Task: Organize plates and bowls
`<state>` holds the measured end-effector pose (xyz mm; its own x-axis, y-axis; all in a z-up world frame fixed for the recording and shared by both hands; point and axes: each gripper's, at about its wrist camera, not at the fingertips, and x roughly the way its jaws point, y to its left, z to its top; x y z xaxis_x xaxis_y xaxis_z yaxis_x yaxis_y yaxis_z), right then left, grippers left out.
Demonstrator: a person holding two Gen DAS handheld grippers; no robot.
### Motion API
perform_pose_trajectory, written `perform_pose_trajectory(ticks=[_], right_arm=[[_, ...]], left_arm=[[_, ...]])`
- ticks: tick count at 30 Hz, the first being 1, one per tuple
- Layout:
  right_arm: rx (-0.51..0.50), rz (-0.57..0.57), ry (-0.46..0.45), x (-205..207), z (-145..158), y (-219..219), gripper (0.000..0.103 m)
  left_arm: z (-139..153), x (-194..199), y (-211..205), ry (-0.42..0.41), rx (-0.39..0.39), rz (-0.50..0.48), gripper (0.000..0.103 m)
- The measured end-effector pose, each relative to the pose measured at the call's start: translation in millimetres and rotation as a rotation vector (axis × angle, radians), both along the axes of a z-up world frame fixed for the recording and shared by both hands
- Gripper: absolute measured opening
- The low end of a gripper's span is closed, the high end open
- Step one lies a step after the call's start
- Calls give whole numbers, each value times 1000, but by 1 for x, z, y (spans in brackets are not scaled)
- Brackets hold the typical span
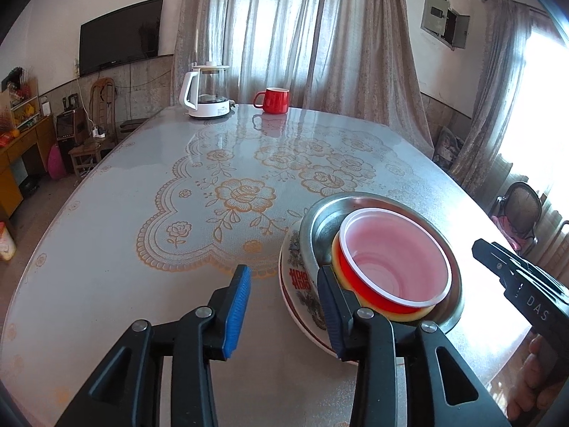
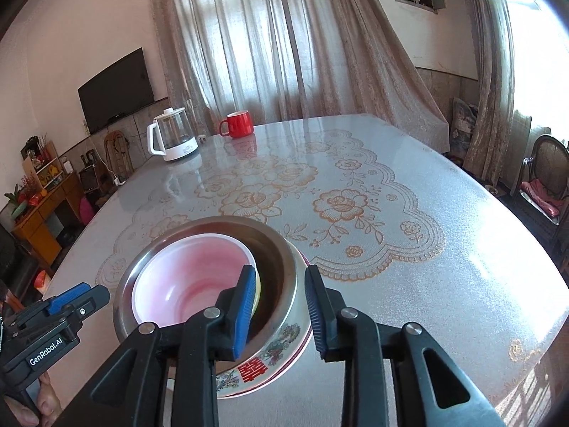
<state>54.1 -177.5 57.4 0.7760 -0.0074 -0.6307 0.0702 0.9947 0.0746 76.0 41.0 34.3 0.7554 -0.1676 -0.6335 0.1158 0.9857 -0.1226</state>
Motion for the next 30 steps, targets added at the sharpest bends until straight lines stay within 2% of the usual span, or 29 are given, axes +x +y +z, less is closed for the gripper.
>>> perform_pose_trajectory(ticks=[3,6,8,10,15,18,30], right_arm=[[-28,-26,-35,-12,3,7,33],[-29,-45,-62,-27,3,13,40],[-48,-39,-82,-35,2,21,45],[-91,-33,-92,-42,-1,30,60],[-105,-32,-86,-45,-9,41,61],[-102,-26,-72,-44,-11,42,61],[-107,-22,-70,-46,-12,44,60]], left_arm=[[-2,-8,2,-24,21,30,49],[-6,-18,5,-48,36,56,65],[-12,-24,7,-54,40,61,67],[-16,-29,8,-47,35,65,71],[-19,-36,12,-46,27,104,87],[-16,-39,15,-58,24,128,102],[-13,-49,2,-89,28,92,103]])
